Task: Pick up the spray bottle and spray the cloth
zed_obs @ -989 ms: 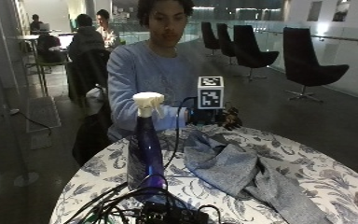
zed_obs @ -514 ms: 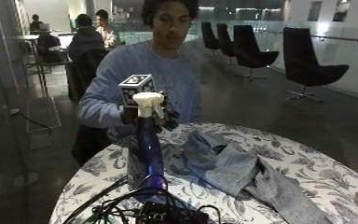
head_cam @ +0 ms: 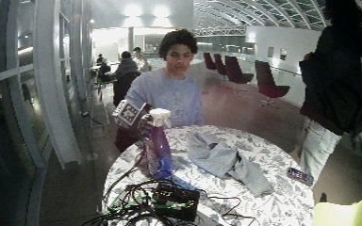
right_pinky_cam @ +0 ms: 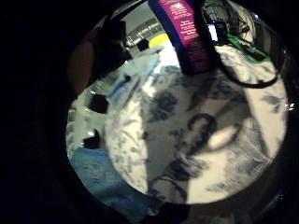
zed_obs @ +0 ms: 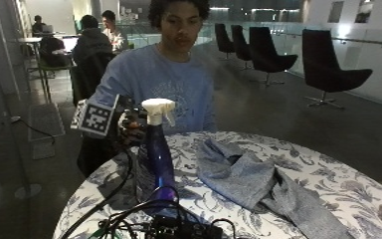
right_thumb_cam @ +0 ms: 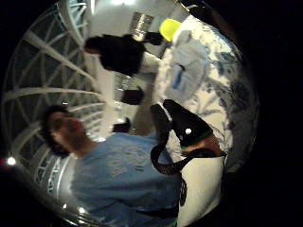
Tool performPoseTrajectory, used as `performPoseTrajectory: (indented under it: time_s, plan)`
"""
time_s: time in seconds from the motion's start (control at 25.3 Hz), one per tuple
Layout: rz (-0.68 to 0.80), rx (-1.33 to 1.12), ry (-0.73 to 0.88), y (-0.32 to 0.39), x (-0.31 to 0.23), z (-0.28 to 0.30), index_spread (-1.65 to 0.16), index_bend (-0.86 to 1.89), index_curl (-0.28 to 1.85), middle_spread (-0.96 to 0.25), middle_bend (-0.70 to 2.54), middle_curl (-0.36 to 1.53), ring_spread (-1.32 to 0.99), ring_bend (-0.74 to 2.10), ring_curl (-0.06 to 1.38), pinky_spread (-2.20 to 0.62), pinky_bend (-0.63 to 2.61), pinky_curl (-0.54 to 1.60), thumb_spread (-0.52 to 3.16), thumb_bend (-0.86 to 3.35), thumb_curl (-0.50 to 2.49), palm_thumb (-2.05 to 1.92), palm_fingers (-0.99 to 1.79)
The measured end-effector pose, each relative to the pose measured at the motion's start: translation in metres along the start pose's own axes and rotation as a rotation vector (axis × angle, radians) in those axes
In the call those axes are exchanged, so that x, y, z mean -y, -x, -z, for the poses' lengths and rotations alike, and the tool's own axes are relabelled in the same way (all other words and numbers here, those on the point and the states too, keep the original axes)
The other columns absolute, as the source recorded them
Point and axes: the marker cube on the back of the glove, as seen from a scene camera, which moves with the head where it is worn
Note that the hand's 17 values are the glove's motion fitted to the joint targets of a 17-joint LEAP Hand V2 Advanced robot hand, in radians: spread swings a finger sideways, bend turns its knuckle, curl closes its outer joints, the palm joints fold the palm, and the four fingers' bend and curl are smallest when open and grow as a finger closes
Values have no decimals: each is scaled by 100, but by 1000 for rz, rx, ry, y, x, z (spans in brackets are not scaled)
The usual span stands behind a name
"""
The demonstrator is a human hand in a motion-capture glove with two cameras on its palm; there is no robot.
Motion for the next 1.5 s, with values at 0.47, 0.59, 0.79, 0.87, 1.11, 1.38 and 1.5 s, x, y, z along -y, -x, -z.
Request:
performPoseTrajectory:
  time_s: [0.47,0.59,0.79,0.87,1.11,1.38,1.5]
  plan:
    - [-78,86,-329,-37,51,24,-39,11,22,-1,24,36,4,32,30,22,37,36,113,0,30,67,53]
    - [-133,43,-342,-48,80,21,-39,11,22,-1,23,36,4,31,30,21,39,36,112,-1,30,68,52]
    - [-178,-9,-368,-66,126,13,-38,6,20,0,22,36,5,34,31,19,44,38,108,-1,32,71,49]
    - [-181,-25,-396,-70,138,10,-38,0,17,1,24,37,5,39,32,19,47,39,107,-1,32,74,50]
    - [-128,-123,-427,-65,158,7,-35,4,13,-2,30,39,0,56,34,18,50,37,101,5,39,89,77]
    - [-129,-236,-110,-5,173,-1,-31,7,15,-3,32,40,-1,61,38,14,49,38,94,3,44,95,89]
    - [-106,-384,63,21,180,-10,-32,5,14,-3,32,40,0,62,38,12,50,38,92,2,46,96,90]
